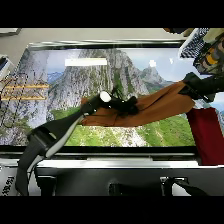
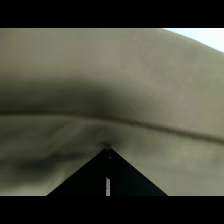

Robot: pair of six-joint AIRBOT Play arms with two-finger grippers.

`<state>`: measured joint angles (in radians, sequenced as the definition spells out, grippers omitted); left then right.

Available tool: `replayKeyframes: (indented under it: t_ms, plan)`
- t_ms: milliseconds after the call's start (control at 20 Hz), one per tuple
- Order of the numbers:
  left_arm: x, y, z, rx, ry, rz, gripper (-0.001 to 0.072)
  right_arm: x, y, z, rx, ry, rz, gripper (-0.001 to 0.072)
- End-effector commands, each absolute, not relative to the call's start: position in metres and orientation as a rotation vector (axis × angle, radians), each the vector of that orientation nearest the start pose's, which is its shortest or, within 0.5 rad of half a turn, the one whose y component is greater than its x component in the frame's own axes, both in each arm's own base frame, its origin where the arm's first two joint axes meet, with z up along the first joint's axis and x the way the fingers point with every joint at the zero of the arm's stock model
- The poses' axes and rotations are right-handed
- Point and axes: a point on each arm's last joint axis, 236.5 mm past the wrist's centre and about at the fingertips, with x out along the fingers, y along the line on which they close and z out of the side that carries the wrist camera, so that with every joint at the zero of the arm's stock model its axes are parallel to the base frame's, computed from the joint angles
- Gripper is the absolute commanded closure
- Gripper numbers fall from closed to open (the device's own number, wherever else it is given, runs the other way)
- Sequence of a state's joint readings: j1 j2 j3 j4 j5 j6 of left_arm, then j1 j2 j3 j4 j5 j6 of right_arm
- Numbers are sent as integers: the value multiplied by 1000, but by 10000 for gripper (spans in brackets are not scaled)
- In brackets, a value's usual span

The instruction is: Fold the clothes and pants, and hang the long-sleeved shirts on hangers.

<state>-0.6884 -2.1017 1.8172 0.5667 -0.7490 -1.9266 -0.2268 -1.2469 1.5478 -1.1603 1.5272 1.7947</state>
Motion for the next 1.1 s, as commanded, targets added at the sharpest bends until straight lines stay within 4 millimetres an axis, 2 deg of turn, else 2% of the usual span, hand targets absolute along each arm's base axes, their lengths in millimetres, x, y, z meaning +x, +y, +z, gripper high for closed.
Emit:
replayKeyframes:
  t_ms: [0, 100, 150, 250, 300, 450, 550, 600, 750, 850, 950, 1050]
  plan:
    - [383, -558, -55, -1126, 1423, -568, 695, 370, 12, 164, 629, 1172, -3, 685]
    - [371, -563, -59, -1137, 1469, -574, 694, 371, 11, 164, 630, 1167, -4, 685]
    - [370, -560, -57, -1128, 1494, -584, 695, 371, 11, 164, 629, 1166, -3, 685]
    - [374, -542, -45, -1089, 1524, -608, 695, 371, 13, 165, 629, 1166, 9, 685]
    - [381, -525, -36, -1029, 1518, -624, 695, 372, 17, 167, 636, 1162, 24, 685]
    - [411, -443, 3, -751, 1435, -612, 696, 383, 37, 182, 700, 1113, 117, 685]
    - [426, -364, 39, -567, 1382, -538, 695, 389, 56, 185, 705, 1096, 151, 685]
    - [427, -326, 57, -496, 1370, -492, 695, 393, 70, 183, 692, 1098, 163, 685]
    - [408, -213, 113, -277, 1334, -366, 695, 403, 126, 166, 659, 1136, 196, 685]
    - [388, -154, 146, -203, 1310, -258, 694, 410, 173, 152, 655, 1155, 243, 685]
    - [367, -118, 173, -187, 1284, -198, 694, 414, 218, 140, 672, 1166, 284, 685]
    - [353, -99, 194, -196, 1245, -167, 694, 417, 255, 126, 699, 1177, 305, 685]
